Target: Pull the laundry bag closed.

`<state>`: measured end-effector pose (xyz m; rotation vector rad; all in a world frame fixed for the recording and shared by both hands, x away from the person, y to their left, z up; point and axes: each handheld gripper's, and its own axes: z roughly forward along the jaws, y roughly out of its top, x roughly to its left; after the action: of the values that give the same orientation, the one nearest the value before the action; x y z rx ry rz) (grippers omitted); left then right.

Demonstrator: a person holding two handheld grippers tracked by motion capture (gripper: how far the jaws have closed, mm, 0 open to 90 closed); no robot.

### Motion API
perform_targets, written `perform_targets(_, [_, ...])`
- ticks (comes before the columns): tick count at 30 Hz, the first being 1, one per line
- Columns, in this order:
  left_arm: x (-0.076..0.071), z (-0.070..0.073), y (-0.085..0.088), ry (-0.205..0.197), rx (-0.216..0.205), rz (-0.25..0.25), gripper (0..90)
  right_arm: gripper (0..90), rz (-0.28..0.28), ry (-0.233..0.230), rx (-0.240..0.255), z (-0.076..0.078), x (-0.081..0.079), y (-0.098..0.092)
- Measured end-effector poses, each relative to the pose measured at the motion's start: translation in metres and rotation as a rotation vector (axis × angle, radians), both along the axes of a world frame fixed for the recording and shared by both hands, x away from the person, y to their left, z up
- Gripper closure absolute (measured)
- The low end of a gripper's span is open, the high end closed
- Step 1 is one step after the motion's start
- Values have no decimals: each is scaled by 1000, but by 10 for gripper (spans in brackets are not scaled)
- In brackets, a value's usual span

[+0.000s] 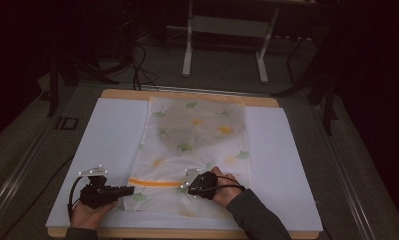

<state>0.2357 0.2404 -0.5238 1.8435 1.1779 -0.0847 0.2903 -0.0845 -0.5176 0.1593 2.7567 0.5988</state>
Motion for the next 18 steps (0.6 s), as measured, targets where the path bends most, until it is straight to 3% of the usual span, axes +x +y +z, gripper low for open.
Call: perform_targets(18, [0, 0, 1, 2, -4, 3, 885, 900, -21, -9, -12, 1, -1, -18])
